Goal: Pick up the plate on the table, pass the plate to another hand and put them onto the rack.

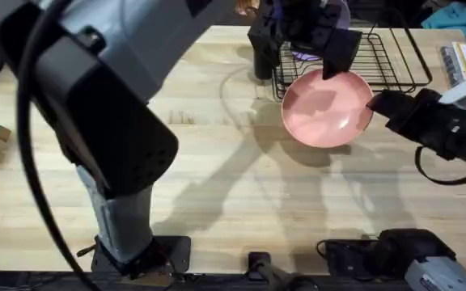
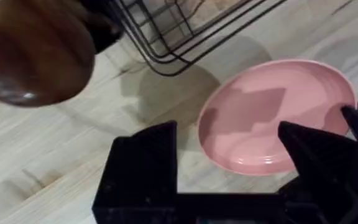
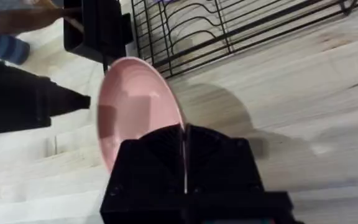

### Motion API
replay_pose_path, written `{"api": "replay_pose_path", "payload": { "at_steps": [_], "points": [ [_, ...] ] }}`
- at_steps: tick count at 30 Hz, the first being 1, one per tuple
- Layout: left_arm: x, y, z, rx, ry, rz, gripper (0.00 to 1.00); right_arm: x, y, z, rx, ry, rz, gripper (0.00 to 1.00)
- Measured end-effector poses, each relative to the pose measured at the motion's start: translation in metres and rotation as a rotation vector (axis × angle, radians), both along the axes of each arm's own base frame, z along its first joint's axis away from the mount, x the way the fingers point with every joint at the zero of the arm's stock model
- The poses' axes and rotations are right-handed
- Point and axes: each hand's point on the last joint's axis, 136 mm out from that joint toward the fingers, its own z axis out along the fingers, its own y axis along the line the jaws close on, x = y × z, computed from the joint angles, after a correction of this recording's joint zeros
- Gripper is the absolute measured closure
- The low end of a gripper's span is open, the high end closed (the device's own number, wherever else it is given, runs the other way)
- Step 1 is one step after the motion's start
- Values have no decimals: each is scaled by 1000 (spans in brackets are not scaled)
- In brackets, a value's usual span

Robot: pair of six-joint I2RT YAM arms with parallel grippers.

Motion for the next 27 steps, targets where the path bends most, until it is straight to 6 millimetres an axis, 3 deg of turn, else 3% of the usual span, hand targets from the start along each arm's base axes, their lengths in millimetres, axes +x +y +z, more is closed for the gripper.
{"api": "replay_pose_path", "payload": {
  "at_steps": [5, 10, 15, 19, 20, 27],
  "points": [
    [3, 16, 29, 2, -90, 34, 8, 0, 0, 0, -15, -2, 11, 970],
    [4, 45, 78, -19, -219, 97, 8, 0, 0, -1, -28, -3, 21, 970],
    [10, 79, 111, -28, -310, 170, 8, 0, 0, -2, -46, -4, 34, 970],
    [18, 113, 126, -16, -349, 250, 8, 0, 0, -2, -56, -6, 41, 970],
    [22, 141, 132, -1, -359, 314, 8, 0, 0, -2, -59, -6, 45, 971],
    [24, 194, 127, 61, -316, 434, 8, 3, 0, -11, -70, 30, 55, 972]
  ]
}}
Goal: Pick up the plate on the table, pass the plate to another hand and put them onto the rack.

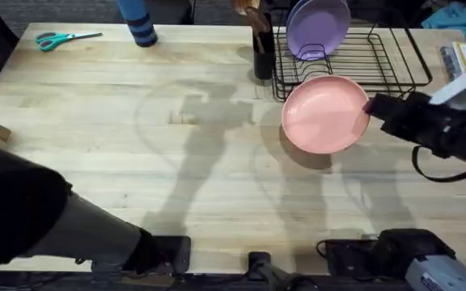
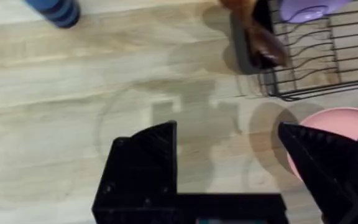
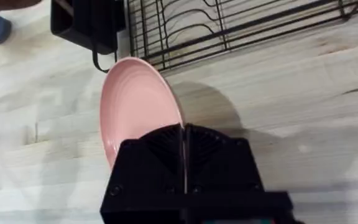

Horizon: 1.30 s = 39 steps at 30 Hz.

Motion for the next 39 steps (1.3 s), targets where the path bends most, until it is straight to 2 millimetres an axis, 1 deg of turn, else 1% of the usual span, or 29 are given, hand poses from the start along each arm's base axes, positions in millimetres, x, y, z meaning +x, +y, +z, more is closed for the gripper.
{"api": "replay_pose_path", "payload": {
  "at_steps": [5, 8, 14, 17, 23, 24, 29, 30, 32, 33, 34, 35, 39],
  "points": [
    [3, 14, -1, 2, 6, 37, 8, 2, 0, -1, -22, 12, 18, 972],
    [3, 15, -1, 3, 7, 38, 8, 9, 0, 10, -41, -4, 33, 972],
    [3, 15, -1, 3, 8, 38, 6, 32, 0, 46, -91, -59, 71, 972],
    [3, 15, -1, 3, 8, 38, 7, 47, 0, 64, -135, -83, 100, 972],
    [3, 15, -1, 5, 8, 36, 7, 73, -8, 97, -261, -137, 130, 972],
    [3, 15, -1, 5, 8, 36, 7, 85, -12, 112, -325, -168, 151, 972],
    [3, 15, -1, 5, 8, 36, 7, 106, -14, 136, -419, -252, 182, 972],
    [3, 15, -1, 5, 8, 36, 8, 118, -15, 150, -475, -326, 192, 972],
    [3, 15, -1, 5, 8, 36, 7, 124, -15, 159, -505, -368, 196, 972],
    [3, 15, -1, 5, 8, 36, 7, 131, -16, 167, -555, -410, 209, 972],
    [3, 15, -1, 5, 8, 36, 7, 133, -16, 168, -574, -418, 217, 972],
    [3, 15, -1, 5, 8, 36, 7, 138, -16, 166, -649, -421, 260, 972],
    [3, 15, -1, 5, 8, 36, 7, 148, -16, 159, -775, -422, 334, 972]
  ]
}}
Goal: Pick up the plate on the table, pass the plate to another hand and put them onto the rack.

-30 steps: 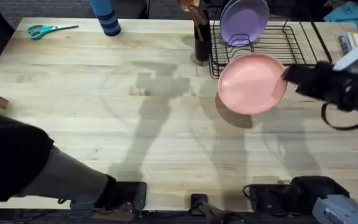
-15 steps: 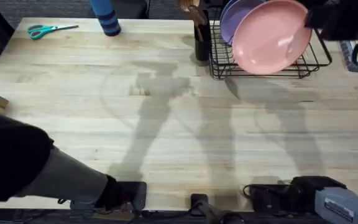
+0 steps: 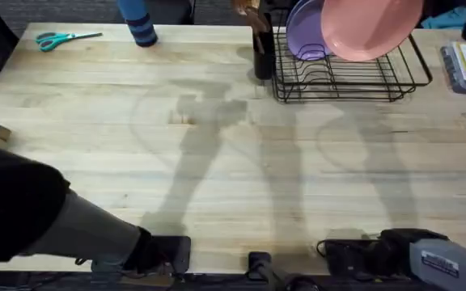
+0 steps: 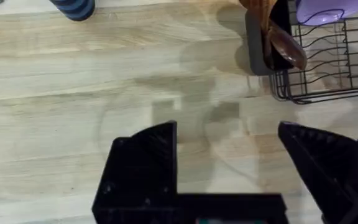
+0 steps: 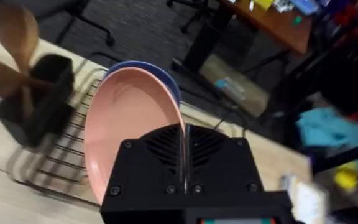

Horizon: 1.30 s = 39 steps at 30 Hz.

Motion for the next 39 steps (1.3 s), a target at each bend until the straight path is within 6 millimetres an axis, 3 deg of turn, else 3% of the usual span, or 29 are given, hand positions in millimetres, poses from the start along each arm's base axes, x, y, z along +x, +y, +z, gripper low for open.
{"api": "replay_pose_path", "payload": {
  "at_steps": [8, 11, 21, 25, 36, 37, 39],
  "points": [
    [0, 0, 0, 0, 0, 0, 7, 31, 1, 1, -266, -82, 86, 971],
    [0, 0, 0, 0, 0, 0, 7, 39, 15, -7, -376, -100, 209, 971],
    [0, 0, 0, 0, 0, 0, 7, 44, 42, -22, -447, -150, 455, 969],
    [0, 0, 0, 0, 0, 0, 7, 51, 26, -25, -407, -223, 565, 969],
    [0, 0, 0, 0, 0, 0, 7, 73, 22, -40, -387, -342, 689, 971],
    [0, 0, 0, 0, 0, 0, 7, 81, 20, -51, -387, -355, 703, 971],
    [0, 0, 0, 0, 0, 0, 8, 90, 20, -51, -415, -413, 713, 971]
  ]
}}
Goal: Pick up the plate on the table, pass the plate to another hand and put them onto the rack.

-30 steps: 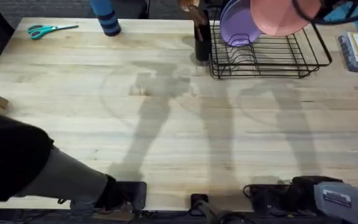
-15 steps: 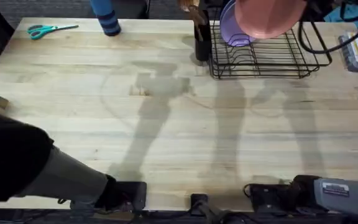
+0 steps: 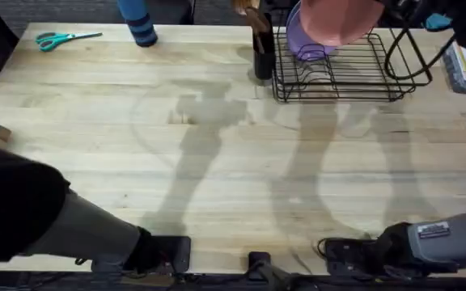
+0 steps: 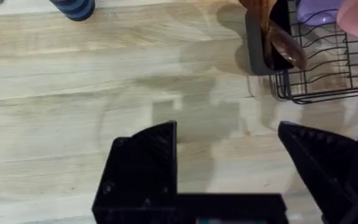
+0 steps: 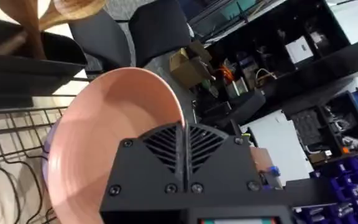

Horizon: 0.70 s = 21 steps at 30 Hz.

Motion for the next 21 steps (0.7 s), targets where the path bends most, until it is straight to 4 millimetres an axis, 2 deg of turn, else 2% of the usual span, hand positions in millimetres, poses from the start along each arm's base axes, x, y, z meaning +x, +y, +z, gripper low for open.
{"api": "replay_pose_path", "payload": {
  "at_steps": [2, 12, 21],
  "points": [
    [0, 0, 0, 0, 0, 0, 7, 11, -2, -4, -11, -53, 1, 971],
    [0, 0, 0, 0, 0, 0, 8, 27, -2, -28, -14, -66, 10, 971],
    [0, 0, 0, 0, 0, 0, 8, 32, 2, -36, -16, -74, 21, 971]
  ]
}}
